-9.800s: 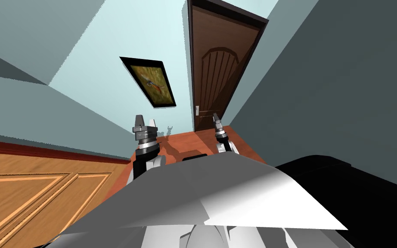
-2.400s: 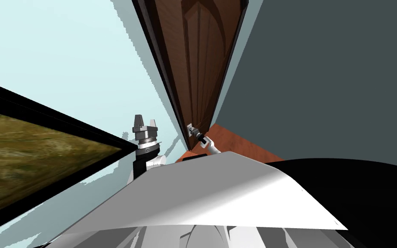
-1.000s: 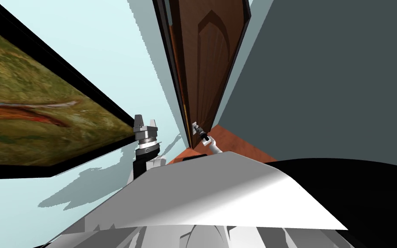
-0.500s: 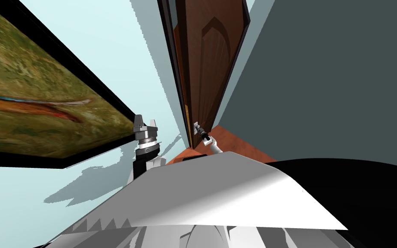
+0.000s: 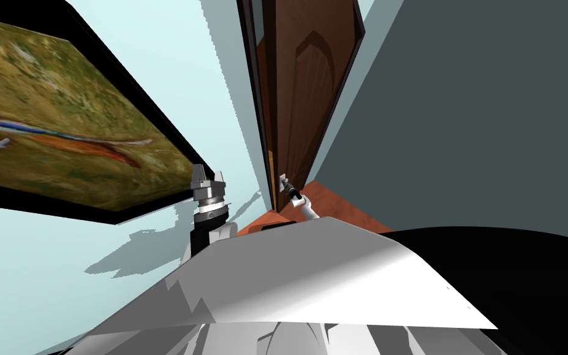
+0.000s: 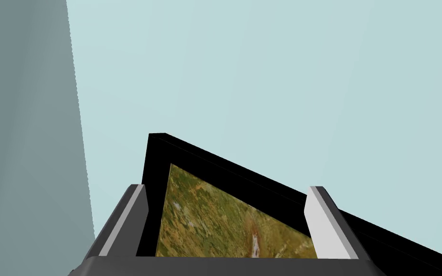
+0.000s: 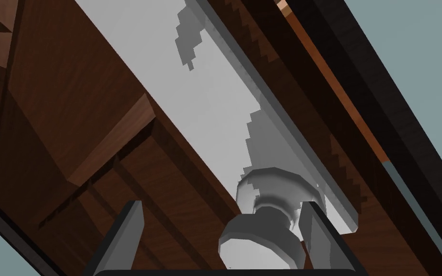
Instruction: Pull the door open
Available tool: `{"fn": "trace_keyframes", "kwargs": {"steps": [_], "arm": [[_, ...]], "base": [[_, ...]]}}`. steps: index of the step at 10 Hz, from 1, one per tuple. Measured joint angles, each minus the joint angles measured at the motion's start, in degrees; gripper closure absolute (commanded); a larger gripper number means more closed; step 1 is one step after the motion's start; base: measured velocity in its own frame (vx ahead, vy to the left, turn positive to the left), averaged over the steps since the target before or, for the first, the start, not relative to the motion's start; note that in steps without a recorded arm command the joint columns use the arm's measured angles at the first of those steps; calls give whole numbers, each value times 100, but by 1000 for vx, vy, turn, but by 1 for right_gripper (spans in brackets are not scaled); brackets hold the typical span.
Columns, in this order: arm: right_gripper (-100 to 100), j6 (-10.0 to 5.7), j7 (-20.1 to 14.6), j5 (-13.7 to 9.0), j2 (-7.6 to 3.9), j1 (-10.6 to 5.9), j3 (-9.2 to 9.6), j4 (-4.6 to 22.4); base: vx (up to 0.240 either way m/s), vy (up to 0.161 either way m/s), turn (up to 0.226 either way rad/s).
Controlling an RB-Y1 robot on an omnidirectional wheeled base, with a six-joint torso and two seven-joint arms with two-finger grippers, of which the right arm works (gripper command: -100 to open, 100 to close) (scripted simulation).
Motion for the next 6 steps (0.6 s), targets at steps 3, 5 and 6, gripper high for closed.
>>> {"fn": "trace_keyframes", "kwargs": {"steps": [3, 5, 6], "arm": [[100, -57, 23, -185, 39, -36, -72, 142], [100, -52, 20, -190, 38, -9, -64, 114], [100, -34, 29, -185, 53, -16, -70, 115]], "base": [[-6, 4, -7], [8, 1, 0], [-8, -8, -3]]}}
